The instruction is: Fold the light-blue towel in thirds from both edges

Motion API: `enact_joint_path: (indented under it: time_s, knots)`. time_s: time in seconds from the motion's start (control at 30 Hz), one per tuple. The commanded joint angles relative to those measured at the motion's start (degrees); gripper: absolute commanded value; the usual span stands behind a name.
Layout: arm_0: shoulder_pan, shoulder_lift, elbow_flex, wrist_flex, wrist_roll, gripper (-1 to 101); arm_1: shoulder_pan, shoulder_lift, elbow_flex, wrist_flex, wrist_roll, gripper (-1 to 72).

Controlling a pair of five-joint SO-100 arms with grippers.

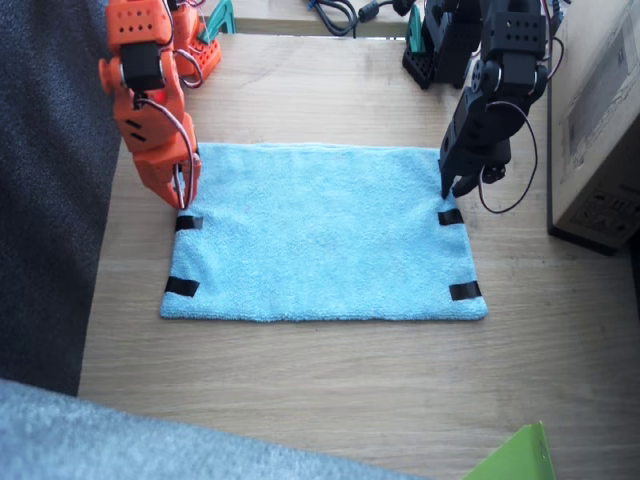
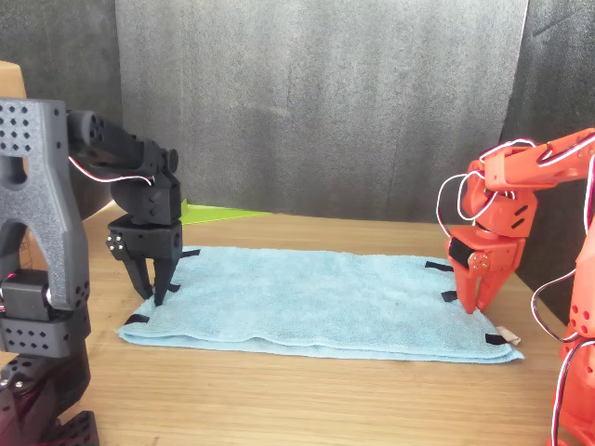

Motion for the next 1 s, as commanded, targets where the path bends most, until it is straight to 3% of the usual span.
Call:
enact_joint_path:
  time_s: [0.0, 0.5, 0.97]
  knots:
    - [0.53, 1.49, 0.62, 0.18, 0.09, 0, 2.02, 5.01, -1.58, 4.57, 0.70, 0.1]
    - [0.44, 2.20, 1.41, -0.18, 0.26, 0, 9.05, 5.71, -20.83, 19.69, 0.35, 0.1]
    - [0.53, 2.29, 1.49, -0.35, 0.35, 0, 17.40, -9.76, -50.36, 34.28, 1.23, 0.1]
